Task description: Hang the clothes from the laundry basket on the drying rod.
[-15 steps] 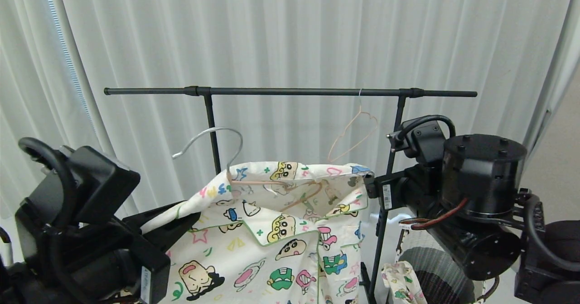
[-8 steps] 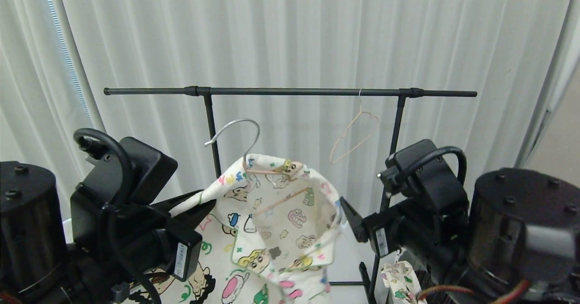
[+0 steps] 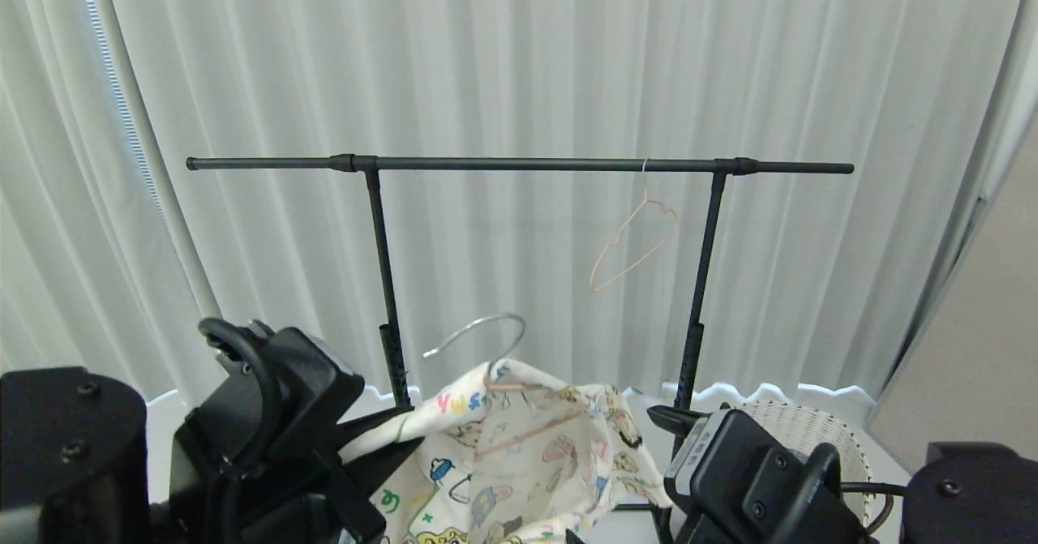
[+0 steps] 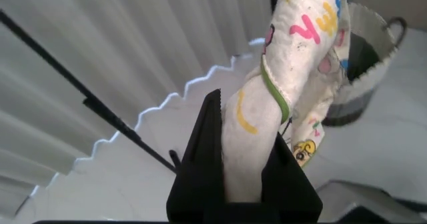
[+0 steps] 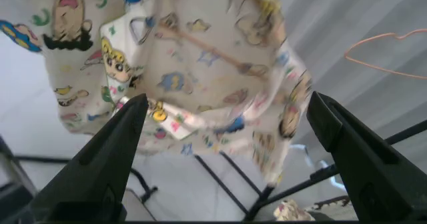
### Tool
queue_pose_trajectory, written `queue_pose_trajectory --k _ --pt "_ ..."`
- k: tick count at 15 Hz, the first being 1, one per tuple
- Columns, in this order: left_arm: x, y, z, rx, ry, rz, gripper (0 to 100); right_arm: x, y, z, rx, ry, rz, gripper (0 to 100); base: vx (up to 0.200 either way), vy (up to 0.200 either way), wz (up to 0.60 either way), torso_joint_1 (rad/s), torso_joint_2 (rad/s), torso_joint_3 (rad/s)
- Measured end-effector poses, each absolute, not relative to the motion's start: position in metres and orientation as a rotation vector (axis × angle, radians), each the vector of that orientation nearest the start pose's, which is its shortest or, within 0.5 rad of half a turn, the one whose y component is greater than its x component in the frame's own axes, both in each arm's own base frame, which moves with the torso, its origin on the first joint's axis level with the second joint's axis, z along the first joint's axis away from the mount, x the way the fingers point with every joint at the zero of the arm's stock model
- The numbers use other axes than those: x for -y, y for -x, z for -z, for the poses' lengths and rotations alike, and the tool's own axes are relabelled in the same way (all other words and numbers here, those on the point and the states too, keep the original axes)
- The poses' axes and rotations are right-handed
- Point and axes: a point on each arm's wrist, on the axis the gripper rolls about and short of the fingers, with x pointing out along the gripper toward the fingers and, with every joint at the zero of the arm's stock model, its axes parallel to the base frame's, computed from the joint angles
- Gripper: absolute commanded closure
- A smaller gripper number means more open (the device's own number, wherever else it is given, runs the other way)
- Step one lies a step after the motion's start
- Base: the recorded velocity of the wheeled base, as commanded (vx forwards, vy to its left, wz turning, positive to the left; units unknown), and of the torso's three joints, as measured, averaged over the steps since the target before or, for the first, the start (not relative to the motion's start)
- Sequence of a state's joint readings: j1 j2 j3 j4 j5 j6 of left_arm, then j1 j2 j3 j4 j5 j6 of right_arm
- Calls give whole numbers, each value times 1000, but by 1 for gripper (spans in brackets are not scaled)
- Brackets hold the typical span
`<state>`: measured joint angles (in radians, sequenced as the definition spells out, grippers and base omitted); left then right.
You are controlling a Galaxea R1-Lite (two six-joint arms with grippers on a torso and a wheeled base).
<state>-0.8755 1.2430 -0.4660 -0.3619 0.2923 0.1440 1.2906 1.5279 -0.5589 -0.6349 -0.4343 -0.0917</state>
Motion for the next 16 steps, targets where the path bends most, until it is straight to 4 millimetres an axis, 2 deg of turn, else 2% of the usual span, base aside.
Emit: queue_pose_trajectory --k 2,5,7,11,16 --pt "130 -108 -162 -335 -387 670 100 -219 -73 -166 -234 413 -932 0 0 0 0 0 0 0" --pt "138 -92 -156 -323 -386 867 100 -193 -64 -168 -326 545 -1136 0 0 0 0 0 0 0" --pt "145 -78 -156 -307 -399 975 100 -184 -61 -175 -308 545 -1209 0 0 0 0 0 0 0" --pt "155 -58 -161 -261 -415 1114 100 -185 -61 -174 -291 561 -1290 0 0 0 0 0 0 0" --pt "160 -56 -171 -226 -396 1137 100 -194 -64 -169 -301 569 -1306 0 0 0 0 0 0 0"
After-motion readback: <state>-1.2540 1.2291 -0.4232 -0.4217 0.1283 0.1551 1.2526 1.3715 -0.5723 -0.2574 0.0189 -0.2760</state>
